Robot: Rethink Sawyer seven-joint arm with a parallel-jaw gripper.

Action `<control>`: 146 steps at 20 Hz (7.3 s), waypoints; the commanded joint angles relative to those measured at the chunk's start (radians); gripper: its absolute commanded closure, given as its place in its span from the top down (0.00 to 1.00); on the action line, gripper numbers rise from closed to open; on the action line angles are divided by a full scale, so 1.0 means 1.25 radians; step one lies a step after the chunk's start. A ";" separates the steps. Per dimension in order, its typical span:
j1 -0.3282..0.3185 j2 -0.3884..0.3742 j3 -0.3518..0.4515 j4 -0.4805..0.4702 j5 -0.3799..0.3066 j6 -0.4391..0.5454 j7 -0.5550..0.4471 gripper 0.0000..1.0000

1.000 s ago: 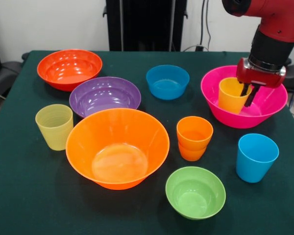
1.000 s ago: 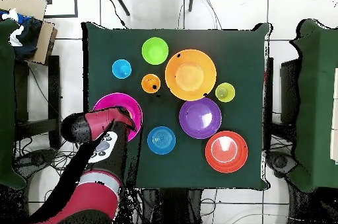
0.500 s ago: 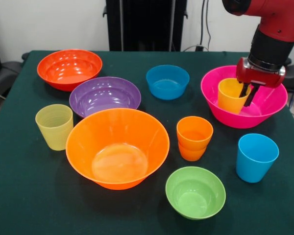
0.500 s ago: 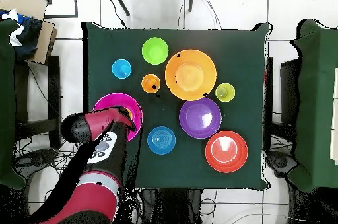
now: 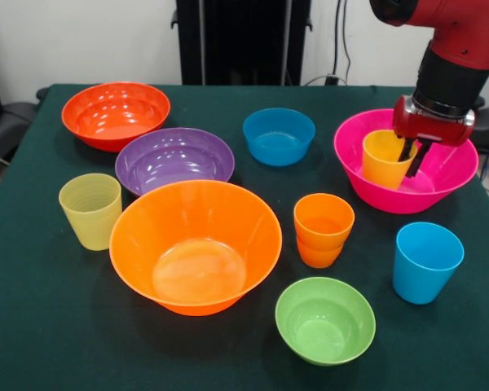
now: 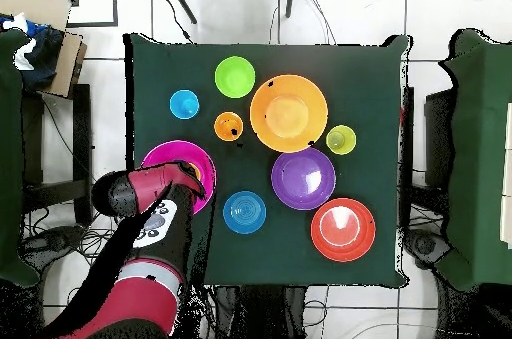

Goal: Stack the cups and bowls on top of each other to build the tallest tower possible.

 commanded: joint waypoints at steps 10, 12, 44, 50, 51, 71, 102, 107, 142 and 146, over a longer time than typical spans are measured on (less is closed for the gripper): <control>0.005 0.001 0.050 -0.034 -0.028 -0.017 0.047 0.00; 0.003 -0.001 0.052 -0.033 -0.029 -0.014 0.044 0.00; 0.004 -0.003 0.050 -0.039 -0.026 0.012 0.041 0.00; 0.002 -0.003 0.052 -0.038 -0.025 0.009 0.041 0.00; 0.002 -0.003 0.052 -0.038 -0.025 0.009 0.041 0.00; -0.007 -0.006 0.060 -0.038 -0.026 0.010 0.032 0.00; -0.022 -0.015 0.072 -0.042 -0.023 0.038 0.017 0.00; -0.022 -0.015 0.072 -0.041 -0.023 0.040 0.017 0.00; -0.022 -0.013 0.073 -0.034 -0.018 0.027 0.030 1.00; -0.020 -0.028 0.077 -0.014 -0.011 0.031 0.039 1.00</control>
